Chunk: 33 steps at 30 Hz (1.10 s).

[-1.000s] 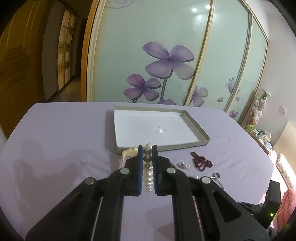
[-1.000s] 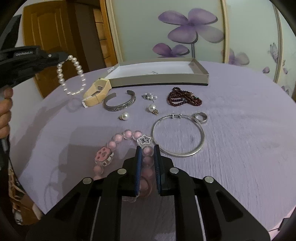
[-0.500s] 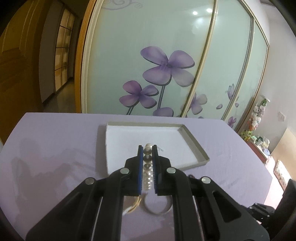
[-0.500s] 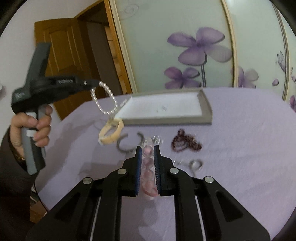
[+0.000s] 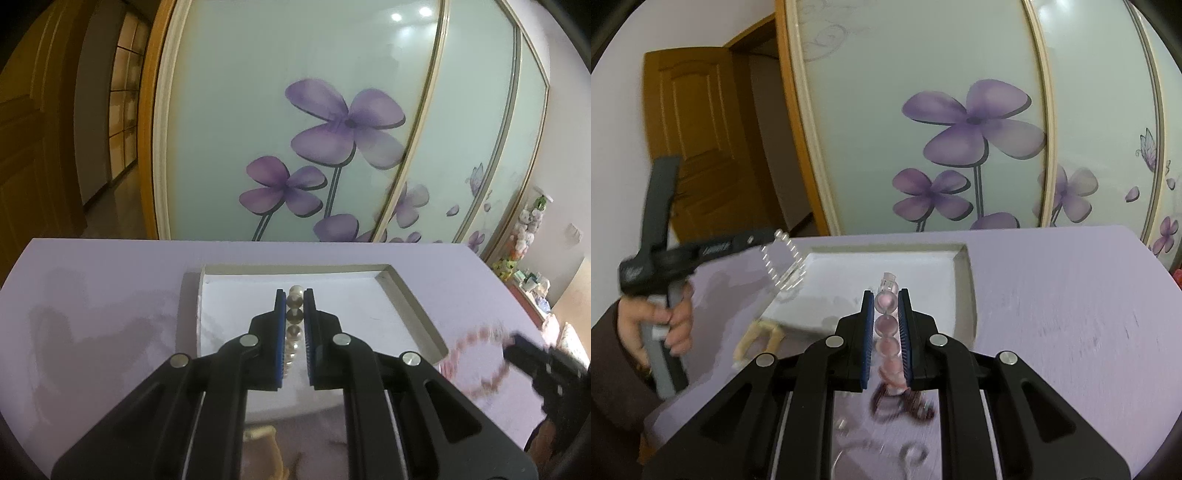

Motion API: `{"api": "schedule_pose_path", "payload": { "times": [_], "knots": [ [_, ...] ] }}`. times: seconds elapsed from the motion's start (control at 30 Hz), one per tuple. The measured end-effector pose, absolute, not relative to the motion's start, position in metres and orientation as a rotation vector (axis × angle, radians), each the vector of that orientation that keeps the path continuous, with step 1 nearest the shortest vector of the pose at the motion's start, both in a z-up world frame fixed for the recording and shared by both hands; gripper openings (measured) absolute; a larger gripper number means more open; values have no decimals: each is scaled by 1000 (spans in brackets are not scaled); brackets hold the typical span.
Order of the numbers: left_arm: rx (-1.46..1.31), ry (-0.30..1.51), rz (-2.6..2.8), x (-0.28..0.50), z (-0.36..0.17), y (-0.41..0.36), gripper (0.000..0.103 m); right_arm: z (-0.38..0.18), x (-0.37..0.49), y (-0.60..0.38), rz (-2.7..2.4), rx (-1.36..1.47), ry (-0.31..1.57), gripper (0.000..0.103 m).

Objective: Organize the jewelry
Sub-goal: 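Carry both bracelets into the white tray and open both tools, then move the left tool to the cream watch and close on its strap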

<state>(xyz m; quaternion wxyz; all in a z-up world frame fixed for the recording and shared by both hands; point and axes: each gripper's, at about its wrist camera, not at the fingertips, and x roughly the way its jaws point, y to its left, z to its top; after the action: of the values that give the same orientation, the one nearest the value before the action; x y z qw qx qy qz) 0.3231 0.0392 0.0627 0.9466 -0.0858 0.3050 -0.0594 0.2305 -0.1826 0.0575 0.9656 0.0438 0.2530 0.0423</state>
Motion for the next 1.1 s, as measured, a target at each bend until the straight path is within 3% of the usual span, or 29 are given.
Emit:
{"api": "schedule_pose_path", "payload": {
  "times": [0.3, 0.5, 0.57, 0.63, 1.0, 1.1],
  "knots": [
    [-180, 688, -112, 372, 32, 47, 9, 32, 303, -180, 80, 83, 594, 14],
    [-187, 714, -108, 387, 18, 55, 9, 18, 304, -181, 79, 89, 636, 16],
    [-187, 718, -109, 390, 15, 55, 9, 19, 300, -180, 73, 87, 630, 37],
    [-187, 719, -109, 392, 14, 55, 9, 21, 293, -180, 69, 81, 613, 45],
    [-177, 727, -108, 404, 11, 47, 10, 24, 272, -176, 91, 54, 591, 45],
    [-167, 731, -106, 402, 10, 44, 19, 24, 267, -174, 96, 54, 590, 45]
  ]
}}
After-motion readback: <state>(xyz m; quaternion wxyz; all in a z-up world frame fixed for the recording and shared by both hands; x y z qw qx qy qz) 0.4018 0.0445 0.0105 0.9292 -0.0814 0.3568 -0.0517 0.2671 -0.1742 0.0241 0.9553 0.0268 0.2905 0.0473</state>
